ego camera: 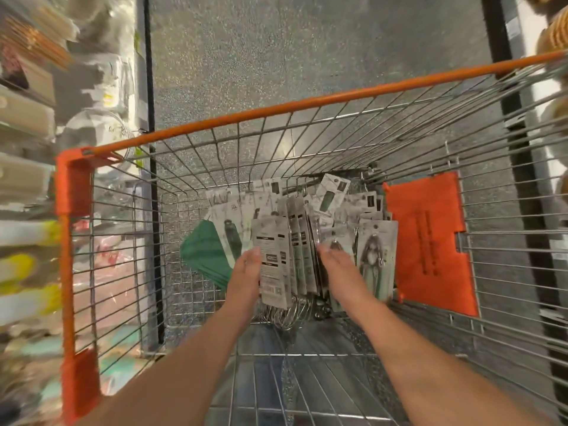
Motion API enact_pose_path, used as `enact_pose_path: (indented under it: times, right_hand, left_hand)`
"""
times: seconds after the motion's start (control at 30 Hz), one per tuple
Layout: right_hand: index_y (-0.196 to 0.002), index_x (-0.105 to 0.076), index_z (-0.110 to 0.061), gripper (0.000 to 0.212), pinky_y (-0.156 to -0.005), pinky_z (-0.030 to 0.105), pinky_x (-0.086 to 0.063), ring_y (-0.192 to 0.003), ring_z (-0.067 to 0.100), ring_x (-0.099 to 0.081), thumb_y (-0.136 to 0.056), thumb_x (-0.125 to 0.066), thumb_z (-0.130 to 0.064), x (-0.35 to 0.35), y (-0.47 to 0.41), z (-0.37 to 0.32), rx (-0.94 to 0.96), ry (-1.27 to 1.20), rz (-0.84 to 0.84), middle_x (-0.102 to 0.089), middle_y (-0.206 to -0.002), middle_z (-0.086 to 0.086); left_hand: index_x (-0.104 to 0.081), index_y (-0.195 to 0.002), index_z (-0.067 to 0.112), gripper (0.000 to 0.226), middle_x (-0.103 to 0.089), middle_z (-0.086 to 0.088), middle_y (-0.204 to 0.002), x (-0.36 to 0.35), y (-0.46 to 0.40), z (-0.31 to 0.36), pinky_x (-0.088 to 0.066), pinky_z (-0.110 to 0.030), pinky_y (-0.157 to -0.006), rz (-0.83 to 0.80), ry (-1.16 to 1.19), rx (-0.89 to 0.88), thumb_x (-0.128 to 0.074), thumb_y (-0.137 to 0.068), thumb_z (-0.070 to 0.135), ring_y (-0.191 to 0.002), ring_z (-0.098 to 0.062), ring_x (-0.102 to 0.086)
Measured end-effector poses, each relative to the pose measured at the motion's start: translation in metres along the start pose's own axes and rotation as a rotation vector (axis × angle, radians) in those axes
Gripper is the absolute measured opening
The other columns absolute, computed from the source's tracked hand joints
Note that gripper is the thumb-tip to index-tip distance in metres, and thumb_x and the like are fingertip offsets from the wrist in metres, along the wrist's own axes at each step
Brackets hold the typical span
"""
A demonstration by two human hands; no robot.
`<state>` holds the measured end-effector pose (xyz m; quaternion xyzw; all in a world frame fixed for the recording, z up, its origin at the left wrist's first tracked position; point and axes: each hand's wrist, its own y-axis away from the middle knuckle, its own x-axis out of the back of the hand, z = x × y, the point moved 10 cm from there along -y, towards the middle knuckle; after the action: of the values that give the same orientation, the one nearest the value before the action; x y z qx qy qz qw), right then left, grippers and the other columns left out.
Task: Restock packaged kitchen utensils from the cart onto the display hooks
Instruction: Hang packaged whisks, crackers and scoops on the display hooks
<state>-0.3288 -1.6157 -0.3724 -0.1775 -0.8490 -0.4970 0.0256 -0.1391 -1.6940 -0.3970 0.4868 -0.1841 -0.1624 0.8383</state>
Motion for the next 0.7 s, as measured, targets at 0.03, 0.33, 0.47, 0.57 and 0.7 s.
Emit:
enact_pose_path:
  times: [0.03,0.33,0.47,0.57,0.7]
  right_hand:
    - [-0.155,-0.043,-0.021,0.052,-0.121,0.036,-0.023,-0.15,0.018,-0.032,-0.111,-0.032,-0.047,-0.002,0.0,0.001,0.005,0.019,-0.004,-0.037,-0.163,0.001]
    - [-0.143,-0.053,-0.031,0.039,-0.114,0.046,-0.031,-0.145,0.022,-0.036,-0.112,-0.032,-0.04,-0.005,-0.009,0.016,-0.067,-0.161,0.056,-0.041,-0.158,-0.001]
    - [-0.149,-0.044,-0.023,0.039,-0.116,0.046,-0.032,-0.145,0.025,-0.037,-0.112,-0.036,-0.035,-0.004,-0.013,0.02,-0.113,-0.216,0.083,-0.041,-0.158,0.002]
    - [-0.156,-0.036,-0.02,0.047,-0.119,0.045,-0.03,-0.147,0.025,-0.036,-0.111,-0.043,-0.029,-0.004,-0.016,0.021,-0.124,-0.239,0.067,-0.038,-0.162,0.004]
    - [-0.155,-0.04,-0.018,0.047,-0.119,0.044,-0.032,-0.146,0.025,-0.039,-0.109,-0.049,-0.026,-0.008,-0.02,0.019,-0.124,-0.174,-0.005,-0.041,-0.16,0.006]
  left_hand:
    - [-0.047,-0.147,0.022,0.07,-0.059,-0.005,-0.142,0.0,0.001,0.003,-0.048,-0.045,-0.105,0.001,-0.044,-0.022,-0.048,-0.096,0.068,-0.124,-0.025,-0.058]
    - [-0.021,-0.161,0.023,0.11,-0.037,-0.006,-0.162,-0.025,-0.002,0.006,-0.04,-0.05,-0.118,-0.012,-0.052,-0.038,-0.075,-0.074,0.066,-0.143,-0.033,-0.044]
    - [-0.019,-0.164,0.021,0.13,-0.03,-0.009,-0.167,-0.038,-0.005,0.008,-0.033,-0.053,-0.12,-0.064,-0.056,-0.011,-0.074,-0.06,0.077,-0.151,-0.033,-0.033]
    - [-0.027,-0.161,0.019,0.132,-0.039,-0.009,-0.162,-0.033,-0.008,0.01,-0.036,-0.049,-0.118,-0.062,-0.017,-0.009,-0.084,-0.053,0.068,-0.146,-0.032,-0.041]
    - [-0.028,-0.16,0.012,0.134,-0.043,-0.013,-0.159,-0.026,-0.014,0.011,-0.037,-0.049,-0.118,-0.058,-0.036,0.009,-0.089,-0.052,0.063,-0.143,-0.035,-0.044]
